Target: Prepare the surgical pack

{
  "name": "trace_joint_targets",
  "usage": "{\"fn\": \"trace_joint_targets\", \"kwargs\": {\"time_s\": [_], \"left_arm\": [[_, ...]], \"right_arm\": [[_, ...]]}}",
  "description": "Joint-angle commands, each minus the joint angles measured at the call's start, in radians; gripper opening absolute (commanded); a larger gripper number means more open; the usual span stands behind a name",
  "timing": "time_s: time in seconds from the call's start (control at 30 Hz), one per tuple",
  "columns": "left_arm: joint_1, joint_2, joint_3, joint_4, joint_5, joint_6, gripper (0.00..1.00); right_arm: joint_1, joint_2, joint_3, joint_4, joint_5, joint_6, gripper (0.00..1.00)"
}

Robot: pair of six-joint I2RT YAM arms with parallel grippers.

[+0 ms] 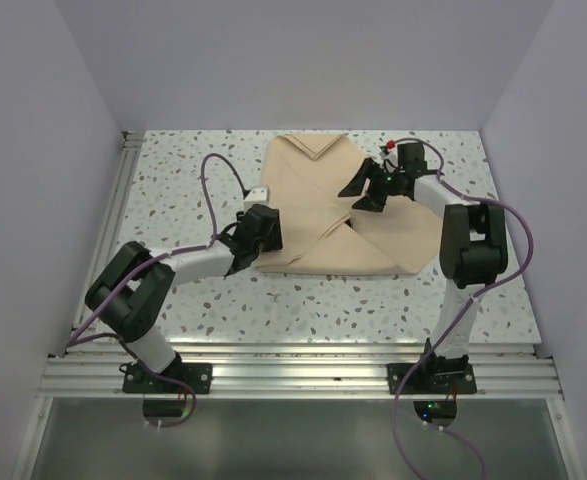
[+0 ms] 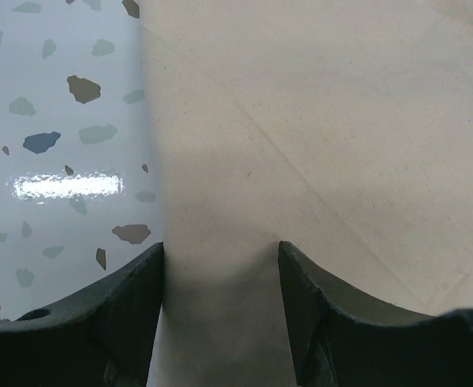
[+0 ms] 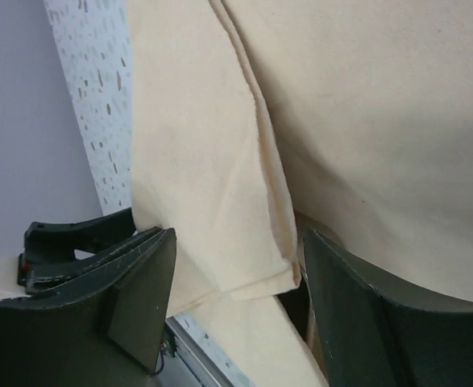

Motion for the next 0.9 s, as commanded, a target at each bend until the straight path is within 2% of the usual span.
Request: {"fn": "trace_joint_targets", "kwargs": {"time_s": [0.0, 0.23, 0.37, 0.47, 0.57, 0.6, 0.87], "left_arm": [[-0.012, -0.05, -0.003, 0.051, -0.026, 0.025, 0.61], [-0.028, -0.068, -0.003, 0.052, -0.034, 0.028, 0.61], [-0.039, -0.078, -0.002, 0.054, -0.036, 0.03, 0.61], [-0.046, -0.076, 0.0, 0.055, -0.036, 0.031, 0.61], [-0.055, -0.073, 0.003, 0.056, -0.032, 0.03, 0.61], [-0.057, -0.072, 0.006, 0.054, -0.031, 0.03, 0.61], [-0.081, -0.124, 0.003, 0.002, -0.031, 0.034, 0.61]], "right_arm": [[0.0, -0.063, -0.035, -0.053, 0.071, -0.042, 0.67], [0.013, -0.066, -0.072, -0.03, 0.054, -0.036, 0.56], [0.016, -0.081, -0.085, -0.014, 0.044, -0.028, 0.44], [0.017, -0.086, -0.09, -0.01, 0.035, -0.022, 0.38], [0.019, -0.087, -0.093, 0.001, 0.025, -0.013, 0.26], [0.02, -0.087, -0.098, 0.006, 0.024, -0.013, 0.17], [0.017, -0.075, -0.079, -0.011, 0.045, -0.033, 0.0]]}}
